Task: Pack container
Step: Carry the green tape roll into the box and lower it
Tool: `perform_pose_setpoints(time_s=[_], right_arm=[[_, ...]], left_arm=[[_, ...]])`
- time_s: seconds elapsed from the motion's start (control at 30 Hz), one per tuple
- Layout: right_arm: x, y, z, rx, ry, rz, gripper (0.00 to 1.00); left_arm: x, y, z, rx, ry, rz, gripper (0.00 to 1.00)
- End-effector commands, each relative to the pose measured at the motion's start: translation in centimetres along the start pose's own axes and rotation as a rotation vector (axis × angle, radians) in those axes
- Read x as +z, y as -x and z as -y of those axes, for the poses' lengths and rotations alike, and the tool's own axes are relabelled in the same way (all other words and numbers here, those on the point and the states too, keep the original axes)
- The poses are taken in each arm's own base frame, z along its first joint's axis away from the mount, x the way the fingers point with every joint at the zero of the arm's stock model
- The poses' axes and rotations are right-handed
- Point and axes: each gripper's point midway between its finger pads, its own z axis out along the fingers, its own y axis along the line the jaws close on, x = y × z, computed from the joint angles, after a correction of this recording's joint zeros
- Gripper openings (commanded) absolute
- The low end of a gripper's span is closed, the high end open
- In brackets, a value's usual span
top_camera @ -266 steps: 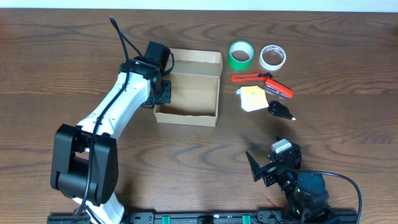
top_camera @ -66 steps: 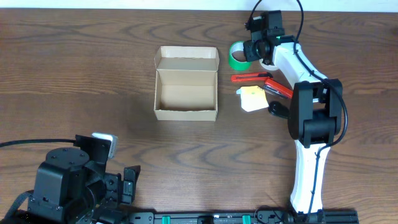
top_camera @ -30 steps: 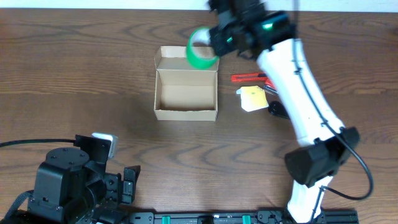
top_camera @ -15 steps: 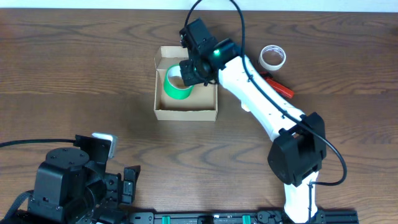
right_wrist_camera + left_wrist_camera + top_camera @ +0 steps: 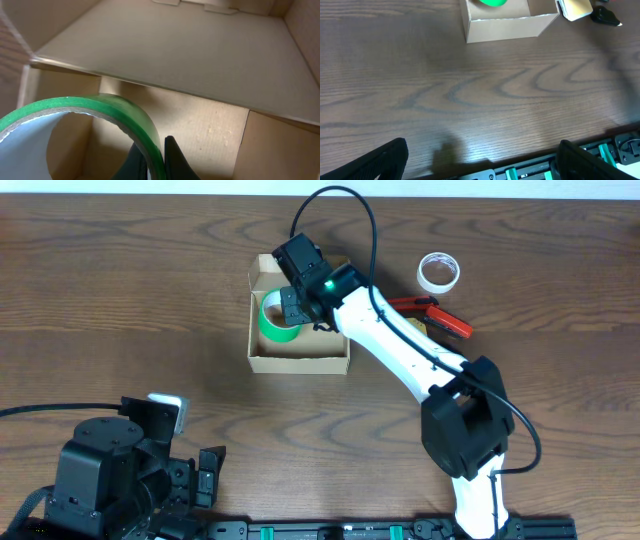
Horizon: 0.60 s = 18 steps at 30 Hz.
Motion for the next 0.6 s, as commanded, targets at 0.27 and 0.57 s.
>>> perform_pose_setpoints(time_s=[0.27,0.57], right_arm=[[1.7,-0.8,-0.5,0.077,-0.07,0.025,0.01],[3.4,-1.4,-0.3,0.093,-0.089,0.014,0.01]], left_arm=[[0.1,-0.1,0.0,-0.004,-0.002,-0.008,0.95],[0.1,-0.1,0.0,-0.004,-0.003,-0.008,0.95]])
